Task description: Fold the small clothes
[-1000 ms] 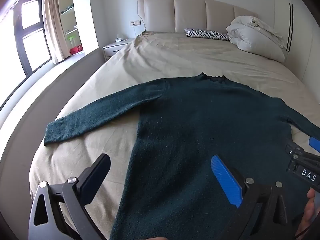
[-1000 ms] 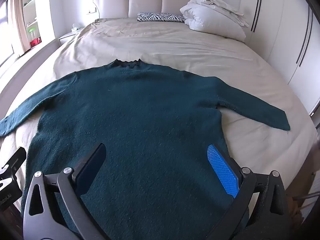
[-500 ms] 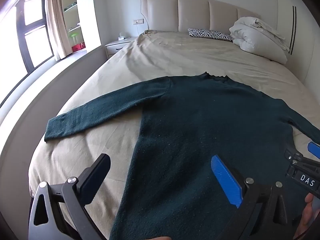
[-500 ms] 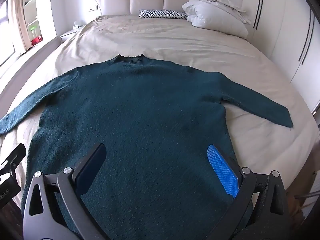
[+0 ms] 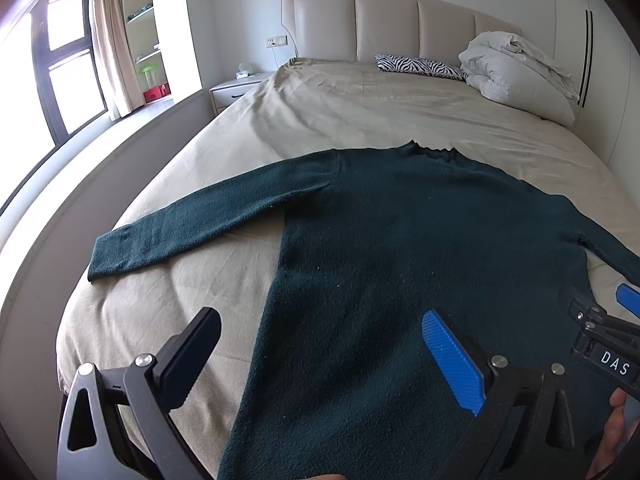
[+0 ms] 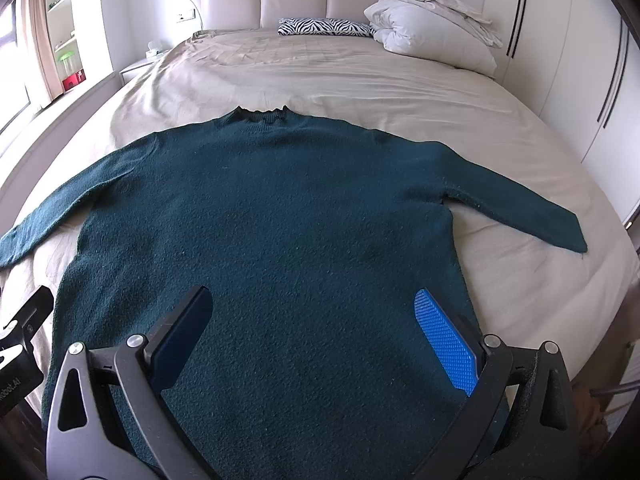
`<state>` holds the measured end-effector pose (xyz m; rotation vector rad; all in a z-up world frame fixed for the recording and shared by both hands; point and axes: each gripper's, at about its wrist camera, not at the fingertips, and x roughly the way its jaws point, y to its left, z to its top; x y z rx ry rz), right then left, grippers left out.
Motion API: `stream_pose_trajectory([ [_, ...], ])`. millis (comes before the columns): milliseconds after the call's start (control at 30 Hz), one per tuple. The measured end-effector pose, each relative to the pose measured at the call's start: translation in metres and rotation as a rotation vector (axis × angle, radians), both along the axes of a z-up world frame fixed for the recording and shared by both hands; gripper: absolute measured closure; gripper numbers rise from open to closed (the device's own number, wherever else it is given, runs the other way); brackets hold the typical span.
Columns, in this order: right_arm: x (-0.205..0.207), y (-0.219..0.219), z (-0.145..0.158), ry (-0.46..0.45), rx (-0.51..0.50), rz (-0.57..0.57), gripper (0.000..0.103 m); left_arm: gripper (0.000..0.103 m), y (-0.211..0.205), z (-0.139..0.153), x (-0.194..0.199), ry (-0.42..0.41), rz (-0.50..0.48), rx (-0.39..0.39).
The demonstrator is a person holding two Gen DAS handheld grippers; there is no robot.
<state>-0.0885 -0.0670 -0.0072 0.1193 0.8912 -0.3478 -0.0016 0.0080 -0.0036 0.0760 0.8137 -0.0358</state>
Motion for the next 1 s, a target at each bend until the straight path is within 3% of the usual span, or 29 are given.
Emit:
stream_pose_trajectory([
  [1000,-0.0012,0.0028,-0.0019,0.000,0.002,-0.003,0.000,0.000,-0.0008,0.0001,0.0015,0.005,-0.001,-0.001],
])
